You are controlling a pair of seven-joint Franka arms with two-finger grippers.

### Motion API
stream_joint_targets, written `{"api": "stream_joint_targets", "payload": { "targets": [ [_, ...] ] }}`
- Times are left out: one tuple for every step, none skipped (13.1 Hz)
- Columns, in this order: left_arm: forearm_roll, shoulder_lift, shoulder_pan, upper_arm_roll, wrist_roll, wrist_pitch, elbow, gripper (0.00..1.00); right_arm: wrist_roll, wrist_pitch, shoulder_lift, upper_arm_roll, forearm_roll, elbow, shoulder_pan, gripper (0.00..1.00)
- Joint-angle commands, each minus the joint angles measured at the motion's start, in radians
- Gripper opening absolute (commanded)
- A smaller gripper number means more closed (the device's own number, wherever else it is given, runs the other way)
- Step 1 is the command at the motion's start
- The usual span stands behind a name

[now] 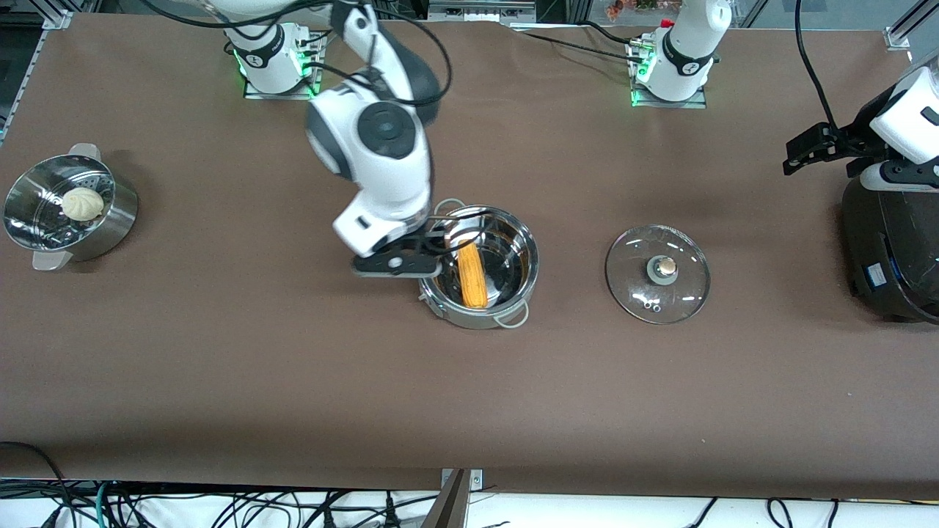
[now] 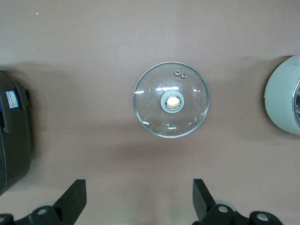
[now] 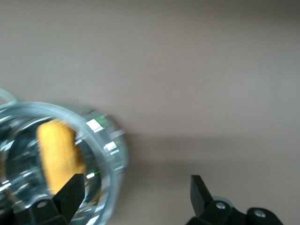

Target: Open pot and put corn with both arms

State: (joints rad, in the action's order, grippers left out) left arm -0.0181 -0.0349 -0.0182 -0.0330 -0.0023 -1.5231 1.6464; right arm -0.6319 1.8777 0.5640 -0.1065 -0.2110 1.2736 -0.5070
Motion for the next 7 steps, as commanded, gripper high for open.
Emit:
{"api": "stream_joint_targets", "payload": {
  "targets": [
    [0.010, -0.005, 0.009, 0.007, -0.008, 0.017, -0.011, 1.00, 0.128, -0.061, -0.064, -0.015, 0.019, 0.012, 0.123, 1.00],
    [0.010, -0.005, 0.009, 0.007, -0.008, 0.017, -0.010, 1.00, 0.142, -0.068, -0.076, -0.015, 0.024, 0.012, 0.148, 1.00],
    [0.010, -0.005, 0.009, 0.007, -0.008, 0.017, -0.011, 1.00, 0.143, -0.081, -0.079, -0.013, 0.024, 0.012, 0.166, 1.00],
    [0.012, -0.005, 0.009, 0.007, -0.008, 0.017, -0.010, 1.00, 0.144, -0.092, -0.088, -0.007, 0.024, 0.012, 0.189, 1.00],
    [0.012, -0.005, 0.009, 0.007, -0.008, 0.017, -0.010, 1.00, 0.159, -0.094, -0.101, 0.002, 0.025, 0.013, 0.218, 1.00],
    [0.010, -0.005, 0.009, 0.007, -0.008, 0.017, -0.010, 1.00, 0.210, -0.098, -0.105, 0.014, 0.025, 0.015, 0.253, 1.00],
    [0.010, -0.005, 0.009, 0.007, -0.008, 0.018, -0.010, 1.00, 0.278, -0.112, -0.105, 0.019, 0.028, 0.013, 0.295, 1.00]
  ]
}}
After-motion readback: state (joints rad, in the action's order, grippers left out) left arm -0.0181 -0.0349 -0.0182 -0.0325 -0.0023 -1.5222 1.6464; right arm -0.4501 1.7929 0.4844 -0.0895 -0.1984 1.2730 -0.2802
